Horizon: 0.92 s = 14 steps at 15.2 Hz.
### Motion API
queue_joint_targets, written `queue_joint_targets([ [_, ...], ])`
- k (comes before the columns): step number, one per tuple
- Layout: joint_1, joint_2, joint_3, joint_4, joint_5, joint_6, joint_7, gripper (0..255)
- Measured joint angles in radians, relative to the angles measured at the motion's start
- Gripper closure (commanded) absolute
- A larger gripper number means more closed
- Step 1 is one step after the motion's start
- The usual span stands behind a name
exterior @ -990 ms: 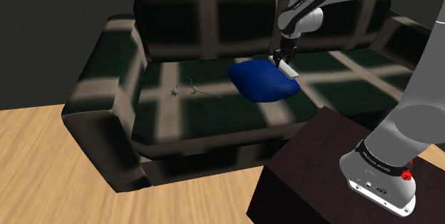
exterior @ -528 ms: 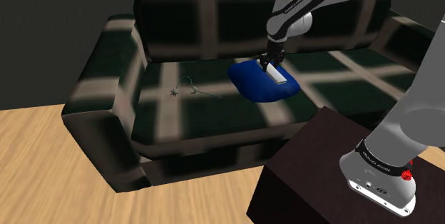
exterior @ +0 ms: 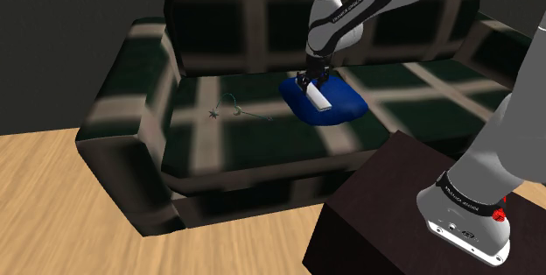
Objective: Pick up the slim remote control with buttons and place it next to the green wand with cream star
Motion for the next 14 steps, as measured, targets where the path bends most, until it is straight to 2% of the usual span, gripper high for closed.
queue_joint_targets([
  [5,0.076,0.025,0.039,0.043,-0.011,-0.02,0.123,255],
  [14,0.195,0.141,0.096,0.232,-0.02,-0.094,0.309,255],
])
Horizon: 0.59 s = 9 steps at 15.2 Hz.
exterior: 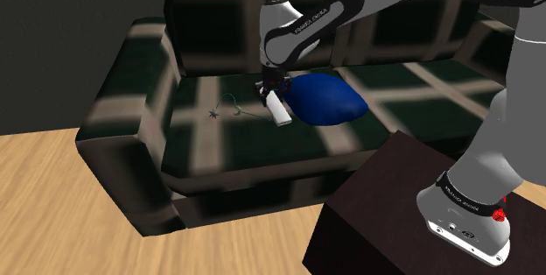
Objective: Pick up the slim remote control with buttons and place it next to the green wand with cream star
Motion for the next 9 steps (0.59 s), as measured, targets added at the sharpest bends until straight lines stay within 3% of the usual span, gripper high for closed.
queue_joint_targets([
  [9,0.121,0.148,0.043,0.241,-0.014,-0.096,0.174,255],
])
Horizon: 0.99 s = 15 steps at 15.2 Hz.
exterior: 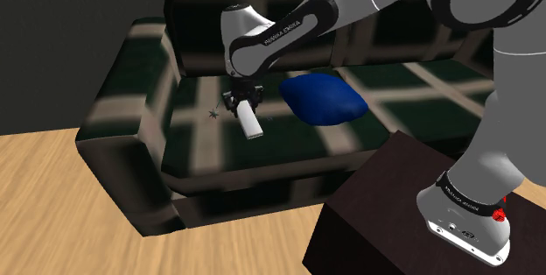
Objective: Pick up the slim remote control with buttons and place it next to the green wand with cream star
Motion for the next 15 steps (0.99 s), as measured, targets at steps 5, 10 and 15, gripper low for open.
queue_joint_targets([
  [5,0.017,0.069,0.006,0.07,0.0,-0.002,0.026,255],
  [10,0.016,0.108,0.007,0.066,0.001,0.041,0.026,255],
  [15,0.017,0.154,0.009,0.067,0.002,0.085,0.027,255],
])
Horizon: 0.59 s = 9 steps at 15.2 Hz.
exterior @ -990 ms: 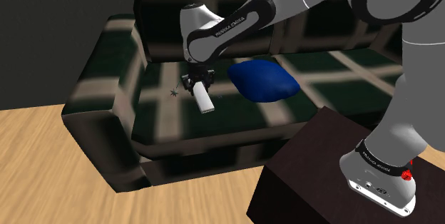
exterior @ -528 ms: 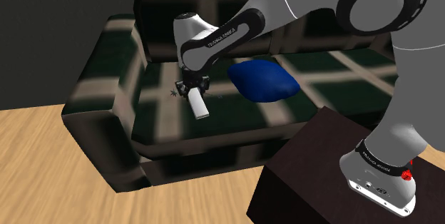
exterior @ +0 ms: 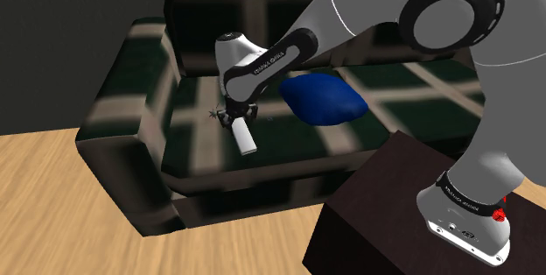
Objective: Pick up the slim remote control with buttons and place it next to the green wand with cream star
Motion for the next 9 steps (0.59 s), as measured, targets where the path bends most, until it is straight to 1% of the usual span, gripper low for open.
queue_joint_targets([
  [9,-0.004,0.085,0.002,0.009,0.003,0.076,-0.002,255],
])
